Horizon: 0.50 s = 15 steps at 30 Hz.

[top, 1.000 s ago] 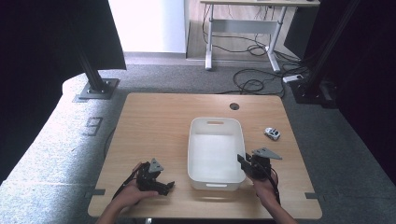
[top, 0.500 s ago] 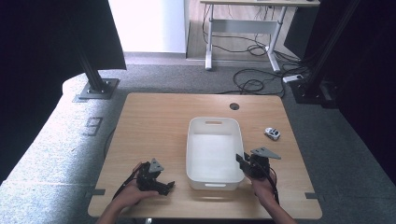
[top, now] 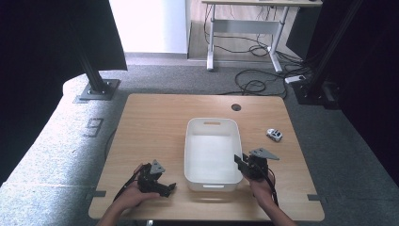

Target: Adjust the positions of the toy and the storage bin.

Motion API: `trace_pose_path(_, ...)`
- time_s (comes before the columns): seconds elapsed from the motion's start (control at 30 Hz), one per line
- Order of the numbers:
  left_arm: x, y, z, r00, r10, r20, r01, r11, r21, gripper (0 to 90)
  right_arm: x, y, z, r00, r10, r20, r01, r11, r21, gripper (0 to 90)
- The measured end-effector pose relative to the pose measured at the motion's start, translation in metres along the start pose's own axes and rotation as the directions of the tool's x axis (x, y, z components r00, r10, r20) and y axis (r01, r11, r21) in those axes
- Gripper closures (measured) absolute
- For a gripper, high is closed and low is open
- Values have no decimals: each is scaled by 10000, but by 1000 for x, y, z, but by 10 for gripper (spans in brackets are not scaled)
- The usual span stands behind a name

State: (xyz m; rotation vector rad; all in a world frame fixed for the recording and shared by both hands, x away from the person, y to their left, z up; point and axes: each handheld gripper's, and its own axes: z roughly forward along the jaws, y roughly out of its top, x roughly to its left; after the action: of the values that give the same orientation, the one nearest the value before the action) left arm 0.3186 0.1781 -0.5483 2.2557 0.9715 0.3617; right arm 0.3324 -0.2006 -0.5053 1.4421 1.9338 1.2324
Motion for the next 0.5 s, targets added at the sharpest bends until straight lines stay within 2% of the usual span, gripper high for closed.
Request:
trace_pose_path(0.23,0,0,0,10000,-1,-2,1,10000,0,0,1,0,0,9999,102,-69,-102,9999,35,664)
trace_pose_path(0.33,0,0,0,10000,-1,-1,1,10000,0,0,4,0,1,9999,-87,-92,88,9999,72,653)
trace_pose_path(0.5,0,0,0,10000,1,0,-1,10000,1,0,3,-1,1,9999,-98,-138,99,9999,29,649)
